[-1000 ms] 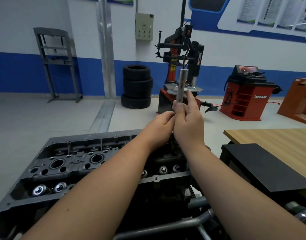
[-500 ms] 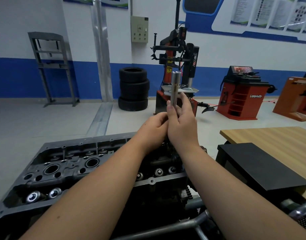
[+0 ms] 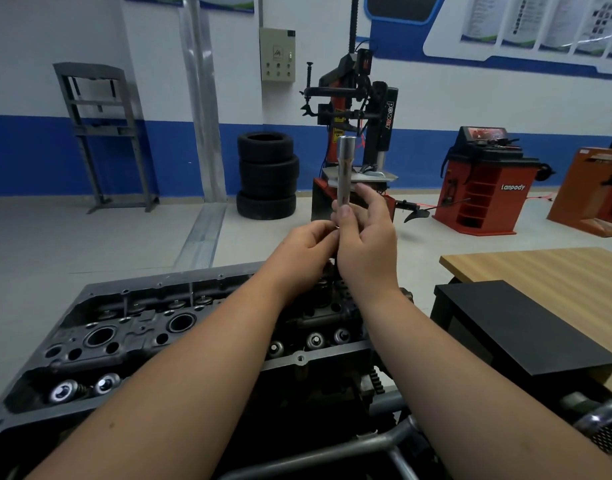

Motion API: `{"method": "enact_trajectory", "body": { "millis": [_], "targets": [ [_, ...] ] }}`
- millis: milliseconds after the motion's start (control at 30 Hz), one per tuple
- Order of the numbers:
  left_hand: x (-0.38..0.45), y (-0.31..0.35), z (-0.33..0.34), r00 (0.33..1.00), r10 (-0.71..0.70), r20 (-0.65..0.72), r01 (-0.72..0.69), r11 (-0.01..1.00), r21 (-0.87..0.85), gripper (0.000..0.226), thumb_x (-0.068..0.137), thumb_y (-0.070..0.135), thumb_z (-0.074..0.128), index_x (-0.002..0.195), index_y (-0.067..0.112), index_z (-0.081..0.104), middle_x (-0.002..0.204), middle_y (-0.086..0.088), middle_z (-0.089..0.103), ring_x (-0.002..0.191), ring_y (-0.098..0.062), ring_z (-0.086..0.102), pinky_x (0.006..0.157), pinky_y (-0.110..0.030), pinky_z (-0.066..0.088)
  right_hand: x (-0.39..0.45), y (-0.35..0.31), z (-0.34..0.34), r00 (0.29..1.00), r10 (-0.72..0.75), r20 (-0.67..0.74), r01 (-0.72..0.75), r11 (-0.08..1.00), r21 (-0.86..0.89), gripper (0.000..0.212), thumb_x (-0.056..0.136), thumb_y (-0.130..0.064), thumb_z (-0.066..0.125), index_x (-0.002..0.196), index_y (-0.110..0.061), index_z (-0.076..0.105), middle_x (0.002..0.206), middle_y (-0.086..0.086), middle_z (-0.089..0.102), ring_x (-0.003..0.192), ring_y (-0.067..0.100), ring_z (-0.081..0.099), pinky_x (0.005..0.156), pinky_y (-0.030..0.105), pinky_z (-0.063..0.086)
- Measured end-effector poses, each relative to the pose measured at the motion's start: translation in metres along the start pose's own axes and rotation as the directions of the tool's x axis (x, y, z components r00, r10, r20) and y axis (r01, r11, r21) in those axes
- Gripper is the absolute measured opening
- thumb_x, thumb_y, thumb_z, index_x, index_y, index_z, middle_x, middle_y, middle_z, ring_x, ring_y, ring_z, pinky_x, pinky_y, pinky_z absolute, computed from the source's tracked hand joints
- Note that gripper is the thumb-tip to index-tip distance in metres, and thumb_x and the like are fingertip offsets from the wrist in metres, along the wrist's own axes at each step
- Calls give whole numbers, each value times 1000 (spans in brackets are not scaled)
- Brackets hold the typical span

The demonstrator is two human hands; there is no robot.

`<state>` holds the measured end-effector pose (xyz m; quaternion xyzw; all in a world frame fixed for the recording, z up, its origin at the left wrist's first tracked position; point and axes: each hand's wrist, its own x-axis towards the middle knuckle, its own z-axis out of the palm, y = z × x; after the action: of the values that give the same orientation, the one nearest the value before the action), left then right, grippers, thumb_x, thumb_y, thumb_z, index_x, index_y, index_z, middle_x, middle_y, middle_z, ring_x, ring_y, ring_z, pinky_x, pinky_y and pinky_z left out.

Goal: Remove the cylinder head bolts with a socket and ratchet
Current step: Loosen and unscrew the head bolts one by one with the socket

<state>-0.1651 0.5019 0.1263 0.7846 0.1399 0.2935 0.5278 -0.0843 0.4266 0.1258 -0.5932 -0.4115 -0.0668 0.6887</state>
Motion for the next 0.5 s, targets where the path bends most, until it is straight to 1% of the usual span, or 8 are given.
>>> {"method": "enact_trajectory", "body": {
  "millis": [100,167,200,267,333,367,433,500],
  "targets": [
    [1,-2,1,993,28,-116,-21,998,55,16,100,31,65,115,27,67,102,7,76,94,-8,73,88,-41,62,1,0,1,999,-49,-17,47,994,-94,31,95,-30,67,123,-16,63,106,-4,68,99,7,64,89,33,55],
    [3,-3,1,983,45,-177,-29,996,89,12,97,28,69,108,26,64,98,5,74,89,-10,72,80,-35,62,2,0,1,996,-84,-36,77,984,-159,23,93,-28,70,112,-16,69,102,-2,67,94,9,63,86,36,55],
    [3,-4,1,984,37,-174,-22,996,90,12,97,29,69,107,27,63,98,4,74,89,-12,72,79,-35,62,2,0,0,994,-105,-37,97,980,-172,20,94,-26,69,110,-15,71,99,-2,68,93,8,64,85,37,55],
    [4,-4,2,995,-2,-95,6,999,43,16,100,35,64,115,29,63,105,6,74,96,-12,72,83,-36,61,1,0,-1,990,-138,-33,131,977,-168,20,97,-21,64,114,-13,71,97,-4,71,93,5,66,85,34,56],
    [4,-2,3,1000,-16,13,17,999,-47,28,104,42,54,127,28,64,112,8,75,107,-10,71,92,-37,58,0,-2,-2,994,-108,-22,104,986,-126,30,101,-20,58,130,-13,65,106,-4,73,101,2,66,91,27,55],
    [3,-2,3,999,-3,46,7,996,-88,30,106,42,50,129,27,65,113,8,76,110,-10,71,95,-38,58,0,-2,-2,997,-77,-14,75,993,-91,35,102,-20,56,137,-14,59,111,-3,73,105,2,66,94,26,54],
    [1,-1,3,999,34,39,-30,996,-89,30,109,40,46,124,28,69,110,8,77,107,-10,72,95,-40,58,-1,-1,-1,999,-40,-11,40,998,-50,34,104,-22,53,137,-16,55,111,-3,73,106,3,66,93,28,54],
    [1,-1,1,998,55,-17,-55,998,-15,24,107,39,49,115,32,71,102,9,78,99,-10,73,90,-42,60,0,-1,1,999,-42,-7,41,997,-72,29,103,-26,54,128,-15,59,106,-4,70,101,5,65,90,32,55]
  ]
}}
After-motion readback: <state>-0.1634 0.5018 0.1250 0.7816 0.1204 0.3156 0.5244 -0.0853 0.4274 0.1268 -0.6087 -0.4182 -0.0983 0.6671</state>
